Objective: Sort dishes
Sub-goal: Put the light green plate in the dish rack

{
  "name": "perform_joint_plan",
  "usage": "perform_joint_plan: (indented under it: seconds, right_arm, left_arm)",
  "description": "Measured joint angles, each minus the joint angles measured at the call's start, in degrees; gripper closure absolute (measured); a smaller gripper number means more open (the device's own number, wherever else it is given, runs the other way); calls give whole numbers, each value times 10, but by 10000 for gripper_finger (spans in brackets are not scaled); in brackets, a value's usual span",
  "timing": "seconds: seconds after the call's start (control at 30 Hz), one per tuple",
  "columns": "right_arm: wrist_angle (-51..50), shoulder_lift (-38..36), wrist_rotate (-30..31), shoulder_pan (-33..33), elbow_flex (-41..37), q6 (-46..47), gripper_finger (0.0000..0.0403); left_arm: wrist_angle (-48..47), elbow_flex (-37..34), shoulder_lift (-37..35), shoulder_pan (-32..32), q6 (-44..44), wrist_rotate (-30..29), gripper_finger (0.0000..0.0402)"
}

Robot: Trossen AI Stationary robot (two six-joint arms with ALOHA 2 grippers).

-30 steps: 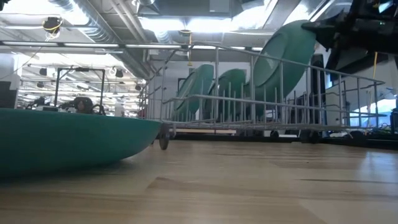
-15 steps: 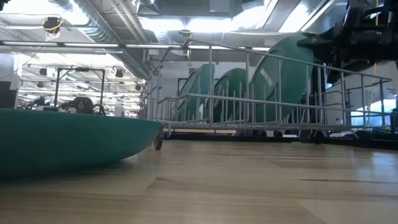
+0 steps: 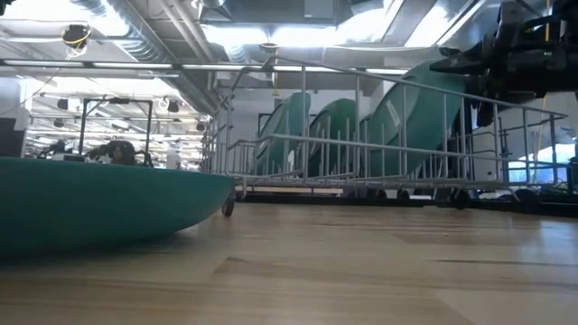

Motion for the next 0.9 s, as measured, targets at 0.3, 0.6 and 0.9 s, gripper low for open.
perform_joint_plan:
  seconds: [0.3, 0.6, 0.9]
  right_arm:
    - [-80, -1, 1, 0, 12, -2, 249]
    - [-340, -1, -73, 0, 119, 43, 249]
    - [-609, 0, -89, 0, 256, 44, 249]
  left_arm:
    - [0, 0, 0, 0, -14, 0, 398]
    - [-6, 0, 0, 0, -11, 0, 398]
    - [-19, 0, 0, 0, -13, 0, 398]
